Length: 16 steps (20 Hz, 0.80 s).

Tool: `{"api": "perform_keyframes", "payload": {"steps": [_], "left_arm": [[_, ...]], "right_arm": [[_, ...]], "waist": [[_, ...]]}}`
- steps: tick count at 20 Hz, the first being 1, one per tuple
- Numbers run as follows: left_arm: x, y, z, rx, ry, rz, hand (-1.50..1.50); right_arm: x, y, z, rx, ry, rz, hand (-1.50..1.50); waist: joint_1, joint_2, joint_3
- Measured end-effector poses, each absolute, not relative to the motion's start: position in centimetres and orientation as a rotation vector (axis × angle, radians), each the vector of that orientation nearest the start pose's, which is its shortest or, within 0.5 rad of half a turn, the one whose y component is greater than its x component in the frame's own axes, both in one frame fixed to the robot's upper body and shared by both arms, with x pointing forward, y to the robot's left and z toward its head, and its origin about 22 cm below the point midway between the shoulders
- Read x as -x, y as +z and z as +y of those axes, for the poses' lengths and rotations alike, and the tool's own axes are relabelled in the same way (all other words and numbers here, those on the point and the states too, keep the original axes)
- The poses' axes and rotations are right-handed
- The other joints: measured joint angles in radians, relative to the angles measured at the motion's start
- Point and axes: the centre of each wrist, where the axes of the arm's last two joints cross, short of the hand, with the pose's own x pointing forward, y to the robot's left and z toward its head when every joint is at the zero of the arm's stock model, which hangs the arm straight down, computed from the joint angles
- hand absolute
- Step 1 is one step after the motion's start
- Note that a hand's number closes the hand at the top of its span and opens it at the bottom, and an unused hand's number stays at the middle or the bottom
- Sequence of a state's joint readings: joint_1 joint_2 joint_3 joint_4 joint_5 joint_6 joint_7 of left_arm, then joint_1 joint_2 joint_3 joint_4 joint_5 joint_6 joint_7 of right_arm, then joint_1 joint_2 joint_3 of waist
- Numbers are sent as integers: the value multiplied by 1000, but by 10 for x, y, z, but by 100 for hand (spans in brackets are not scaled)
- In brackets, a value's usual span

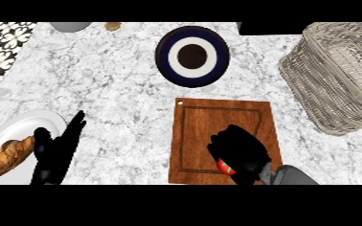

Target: Pick the tomato from the cutting board and place it in the basket

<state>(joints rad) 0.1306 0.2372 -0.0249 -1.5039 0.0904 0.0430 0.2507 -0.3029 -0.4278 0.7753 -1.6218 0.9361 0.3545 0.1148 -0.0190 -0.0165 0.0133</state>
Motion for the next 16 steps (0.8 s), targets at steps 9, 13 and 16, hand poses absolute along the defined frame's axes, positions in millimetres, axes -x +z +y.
{"api": "perform_keyframes", "payload": {"steps": [9,13,16], "left_arm": [[-192,-29,304,-200,-3,-1127,0],[-191,-29,305,-192,3,-1131,0],[-189,-29,305,-200,6,-1133,0]], "right_arm": [[-173,40,-236,702,1651,-1296,150],[-157,59,-240,625,1392,-1438,150],[-150,76,-231,489,1107,-1599,150]], "waist": [[-34,-4,-1],[-43,0,0],[-50,2,2]]}}
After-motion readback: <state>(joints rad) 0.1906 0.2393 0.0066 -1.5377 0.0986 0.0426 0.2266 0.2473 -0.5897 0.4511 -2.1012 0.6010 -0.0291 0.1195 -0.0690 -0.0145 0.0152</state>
